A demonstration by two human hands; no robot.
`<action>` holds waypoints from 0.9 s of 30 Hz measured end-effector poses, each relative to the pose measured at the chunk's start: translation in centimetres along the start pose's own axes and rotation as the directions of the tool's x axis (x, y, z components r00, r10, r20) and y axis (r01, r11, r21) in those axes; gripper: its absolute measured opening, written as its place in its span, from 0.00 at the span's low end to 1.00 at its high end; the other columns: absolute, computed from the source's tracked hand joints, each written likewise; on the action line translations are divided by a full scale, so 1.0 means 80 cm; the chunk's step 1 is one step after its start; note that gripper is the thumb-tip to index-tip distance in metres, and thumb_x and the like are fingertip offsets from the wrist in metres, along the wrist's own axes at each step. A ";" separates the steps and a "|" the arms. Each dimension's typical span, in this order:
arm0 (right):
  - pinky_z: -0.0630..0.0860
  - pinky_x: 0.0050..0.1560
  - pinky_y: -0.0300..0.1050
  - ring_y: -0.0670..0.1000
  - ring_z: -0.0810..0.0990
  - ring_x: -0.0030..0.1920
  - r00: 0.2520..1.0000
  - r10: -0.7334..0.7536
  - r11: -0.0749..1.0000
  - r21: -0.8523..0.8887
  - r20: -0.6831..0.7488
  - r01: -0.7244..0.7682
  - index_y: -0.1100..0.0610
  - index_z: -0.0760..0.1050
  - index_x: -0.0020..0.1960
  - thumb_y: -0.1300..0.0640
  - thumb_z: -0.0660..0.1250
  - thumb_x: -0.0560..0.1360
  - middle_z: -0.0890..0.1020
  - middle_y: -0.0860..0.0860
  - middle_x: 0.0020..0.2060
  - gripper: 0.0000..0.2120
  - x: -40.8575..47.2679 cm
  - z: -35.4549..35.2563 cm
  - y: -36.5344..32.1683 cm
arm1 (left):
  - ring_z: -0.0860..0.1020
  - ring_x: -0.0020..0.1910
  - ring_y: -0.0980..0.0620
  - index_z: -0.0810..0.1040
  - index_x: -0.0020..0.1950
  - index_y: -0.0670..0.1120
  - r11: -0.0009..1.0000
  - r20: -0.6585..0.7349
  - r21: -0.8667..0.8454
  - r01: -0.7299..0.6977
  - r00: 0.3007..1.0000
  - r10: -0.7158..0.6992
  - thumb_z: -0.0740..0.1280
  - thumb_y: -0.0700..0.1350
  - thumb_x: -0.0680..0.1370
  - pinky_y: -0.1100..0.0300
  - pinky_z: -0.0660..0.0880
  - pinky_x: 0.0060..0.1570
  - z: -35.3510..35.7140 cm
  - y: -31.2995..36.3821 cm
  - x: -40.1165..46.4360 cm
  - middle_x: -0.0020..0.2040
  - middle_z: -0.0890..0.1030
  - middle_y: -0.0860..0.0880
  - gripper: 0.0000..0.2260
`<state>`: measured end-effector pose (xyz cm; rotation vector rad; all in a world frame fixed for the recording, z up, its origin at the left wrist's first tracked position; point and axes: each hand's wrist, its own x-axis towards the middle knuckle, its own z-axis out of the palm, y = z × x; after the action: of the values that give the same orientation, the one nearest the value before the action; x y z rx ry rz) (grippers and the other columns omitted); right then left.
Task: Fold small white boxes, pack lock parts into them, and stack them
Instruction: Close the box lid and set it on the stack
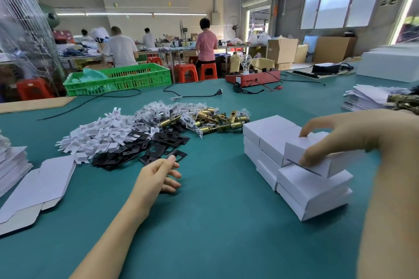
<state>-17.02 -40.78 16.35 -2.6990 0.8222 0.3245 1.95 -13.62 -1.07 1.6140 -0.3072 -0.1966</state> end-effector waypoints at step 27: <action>0.80 0.38 0.38 0.47 0.86 0.40 0.863 -0.417 0.908 0.079 0.286 0.412 0.59 0.82 0.44 0.56 0.71 0.74 0.86 0.50 0.37 0.06 0.049 0.028 -0.075 | 0.80 0.31 0.52 0.81 0.46 0.40 0.999 0.044 0.049 -0.017 0.999 0.015 0.65 0.51 0.80 0.62 0.77 0.31 -0.001 -0.009 0.007 0.34 0.82 0.50 0.14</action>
<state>-10.69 -37.21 14.43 -2.6287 0.1460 0.5965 2.57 -13.66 -1.76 1.6568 -0.3612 -0.2136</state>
